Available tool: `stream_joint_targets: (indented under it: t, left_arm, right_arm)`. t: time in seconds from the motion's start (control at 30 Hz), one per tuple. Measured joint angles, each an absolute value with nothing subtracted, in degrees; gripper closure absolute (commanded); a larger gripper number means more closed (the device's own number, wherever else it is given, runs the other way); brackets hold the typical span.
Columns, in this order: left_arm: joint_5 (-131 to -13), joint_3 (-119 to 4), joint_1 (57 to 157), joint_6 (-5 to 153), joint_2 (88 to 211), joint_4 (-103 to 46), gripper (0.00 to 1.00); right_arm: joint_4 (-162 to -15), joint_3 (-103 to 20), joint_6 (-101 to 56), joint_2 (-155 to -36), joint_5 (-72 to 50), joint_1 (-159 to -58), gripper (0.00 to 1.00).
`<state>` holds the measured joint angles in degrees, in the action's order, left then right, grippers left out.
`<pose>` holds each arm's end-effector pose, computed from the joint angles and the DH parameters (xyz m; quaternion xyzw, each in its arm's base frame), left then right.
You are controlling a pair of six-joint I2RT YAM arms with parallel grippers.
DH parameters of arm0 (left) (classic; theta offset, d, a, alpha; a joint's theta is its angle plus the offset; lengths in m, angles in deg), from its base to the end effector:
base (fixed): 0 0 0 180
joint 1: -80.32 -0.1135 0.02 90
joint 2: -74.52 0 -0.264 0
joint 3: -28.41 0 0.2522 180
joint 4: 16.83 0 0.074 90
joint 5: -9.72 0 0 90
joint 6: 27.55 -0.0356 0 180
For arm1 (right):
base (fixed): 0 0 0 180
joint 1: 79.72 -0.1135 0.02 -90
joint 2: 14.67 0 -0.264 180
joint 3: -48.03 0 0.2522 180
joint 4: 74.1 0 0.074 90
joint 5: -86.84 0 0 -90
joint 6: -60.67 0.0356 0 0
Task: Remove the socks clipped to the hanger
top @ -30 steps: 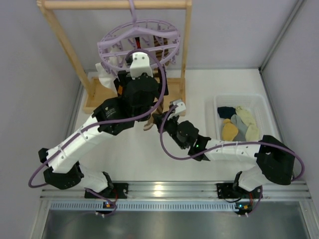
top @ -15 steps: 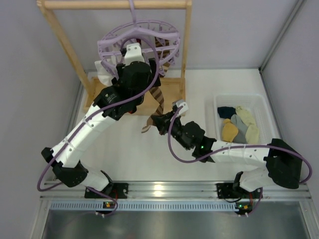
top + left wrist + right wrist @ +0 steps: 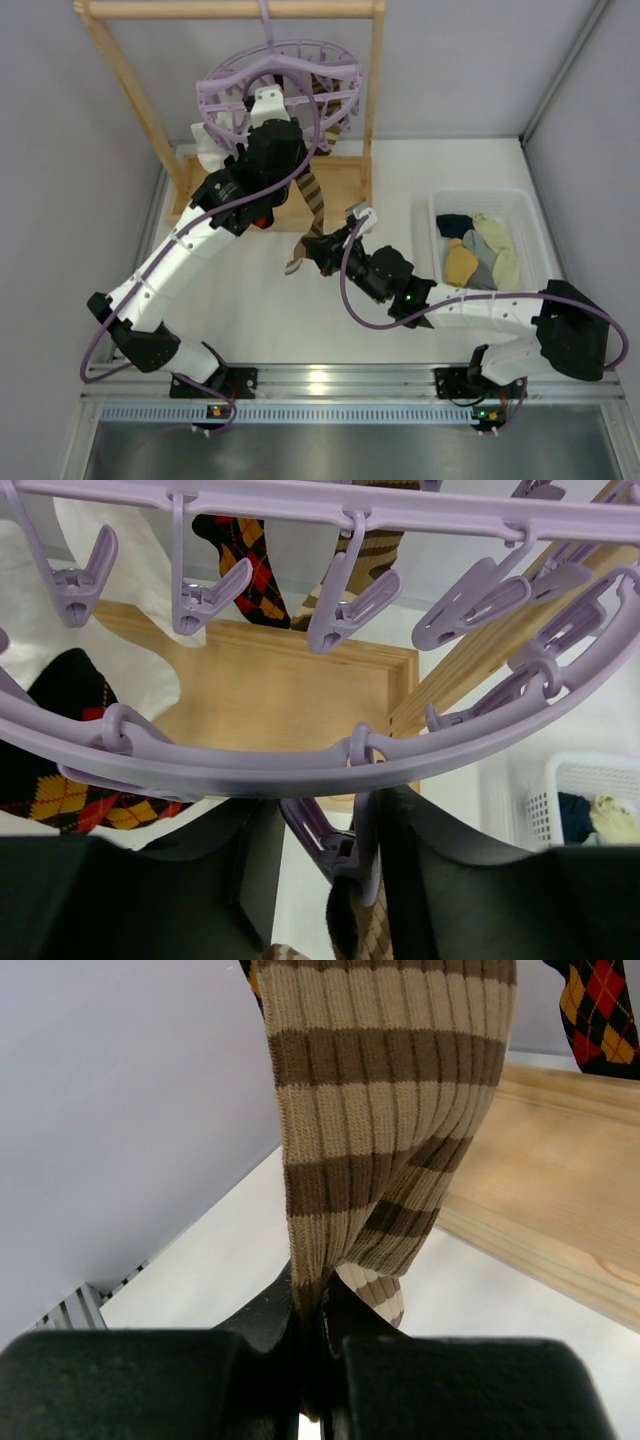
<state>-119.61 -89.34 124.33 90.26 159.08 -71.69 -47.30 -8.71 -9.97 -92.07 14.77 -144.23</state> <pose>0.2317 -0.1925 0.4769 -0.0773 0.7980 -0.0846 0.5916 0.1414 0.2712 0.2937 -0.1463 0.6540 0.4136 0.6163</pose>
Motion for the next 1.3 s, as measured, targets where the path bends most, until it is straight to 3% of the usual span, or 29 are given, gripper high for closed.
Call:
stream_joint_targets:
  t: [0.2, 0.3, 0.4, 0.63, 0.73, 0.87, 0.9, 0.93, 1.3]
  left_arm:
    - [-119.5, -89.4, 124.1, 90.2, 159.5, -71.7, 0.81]
    - [-119.5, -89.4, 124.1, 90.0, 159.9, -71.5, 0.88]
    - [-119.5, -89.4, 124.0, 90.0, 160.1, -71.4, 0.88]
    - [-117.4, -89.4, 123.9, 90.0, 160.2, -71.3, 0.65]
    - [-114.6, -89.4, 123.7, 89.5, 160.2, -71.1, 0.42]
    - [-108.9, -88.7, 123.9, 89.5, 160.0, -71.1, 0.24]
    - [-107.6, -88.3, 123.9, 89.3, 159.8, -71.1, 0.16]
    - [-106.2, -87.6, 123.9, 89.1, 159.4, -71.2, 0.01]
    - [-97.2, -71.5, 123.9, 87.3, 141.1, -71.4, 0.01]
  right_arm:
    - [-47.2, -7.5, -9.3, -91.6, 14.3, -144.2, 1.0]
    - [-47.2, -5.8, -8.9, -90.9, 14.3, -144.2, 1.0]
    - [-47.2, -3.8, -8.4, -89.7, 14.5, -144.2, 1.0]
    - [-57.4, -1.1, -8.1, -79.8, 18.8, -144.2, 1.0]
    - [-68.4, -2.3, -7.4, -73.1, 21.4, -143.6, 1.0]
    - [-84.4, -6.4, -6.5, -65.6, 22.6, -139.3, 1.0]
    - [-88.5, -7.7, -6.3, -64.2, 22.5, -137.0, 0.99]
    - [-92.1, -9.1, -6.3, -63.2, 22.4, -134.8, 0.99]
    - [-117.6, -19.1, -11.8, -67.5, 19.9, -99.2, 1.0]
